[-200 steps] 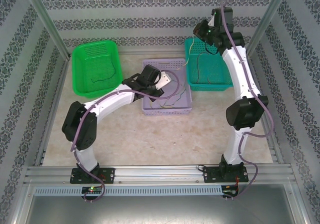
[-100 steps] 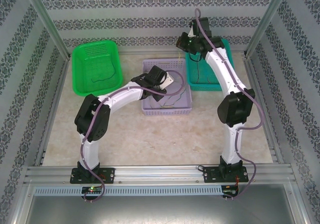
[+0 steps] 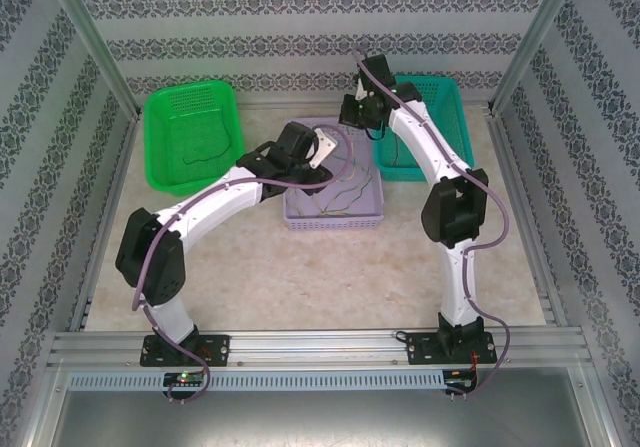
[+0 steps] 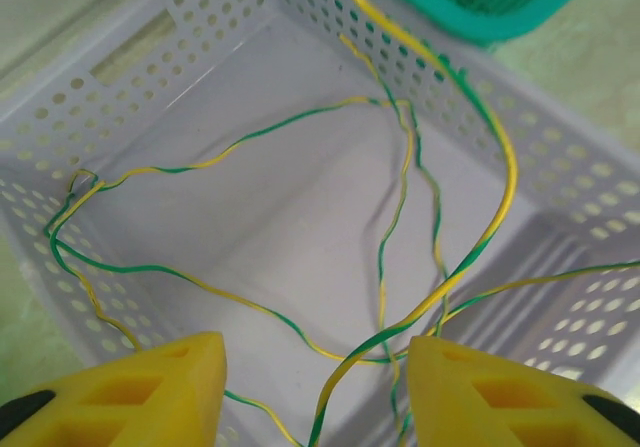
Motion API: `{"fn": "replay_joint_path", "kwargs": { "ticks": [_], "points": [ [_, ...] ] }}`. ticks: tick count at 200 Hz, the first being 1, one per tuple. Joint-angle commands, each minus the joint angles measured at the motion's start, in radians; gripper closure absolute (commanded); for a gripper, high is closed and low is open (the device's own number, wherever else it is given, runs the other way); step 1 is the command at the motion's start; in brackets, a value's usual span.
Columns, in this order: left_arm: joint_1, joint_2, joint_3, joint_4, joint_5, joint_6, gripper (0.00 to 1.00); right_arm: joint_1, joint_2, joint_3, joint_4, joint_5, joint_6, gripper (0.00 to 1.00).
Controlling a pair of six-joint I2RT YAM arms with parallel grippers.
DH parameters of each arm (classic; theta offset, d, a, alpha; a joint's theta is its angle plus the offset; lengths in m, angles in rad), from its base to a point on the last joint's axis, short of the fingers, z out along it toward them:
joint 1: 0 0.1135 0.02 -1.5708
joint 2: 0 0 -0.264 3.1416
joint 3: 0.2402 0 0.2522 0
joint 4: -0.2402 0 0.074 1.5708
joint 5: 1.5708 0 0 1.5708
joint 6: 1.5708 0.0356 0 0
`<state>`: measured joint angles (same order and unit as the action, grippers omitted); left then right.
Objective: Untangle the cables
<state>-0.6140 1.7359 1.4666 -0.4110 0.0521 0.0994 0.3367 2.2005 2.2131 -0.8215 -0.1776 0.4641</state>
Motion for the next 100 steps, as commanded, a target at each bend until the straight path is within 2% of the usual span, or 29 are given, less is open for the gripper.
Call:
{"fn": "replay_joint_path", "kwargs": {
  "ticks": [1, 50, 100],
  "points": [
    [0.001, -0.036, 0.04, 0.019, 0.028, -0.146, 0.48, 0.018, 0.037, -0.025, -0.047, 0.051, -0.081, 1.0],
    [0.014, -0.107, -0.021, 0.06, 0.039, -0.407, 0.51, 0.033, 0.138, 0.014, -0.106, 0.072, -0.167, 1.0],
    [0.014, -0.175, -0.098, 0.08, 0.026, -0.487, 0.54, 0.051, 0.246, 0.1, -0.192, 0.118, -0.211, 1.0]
  ]
}}
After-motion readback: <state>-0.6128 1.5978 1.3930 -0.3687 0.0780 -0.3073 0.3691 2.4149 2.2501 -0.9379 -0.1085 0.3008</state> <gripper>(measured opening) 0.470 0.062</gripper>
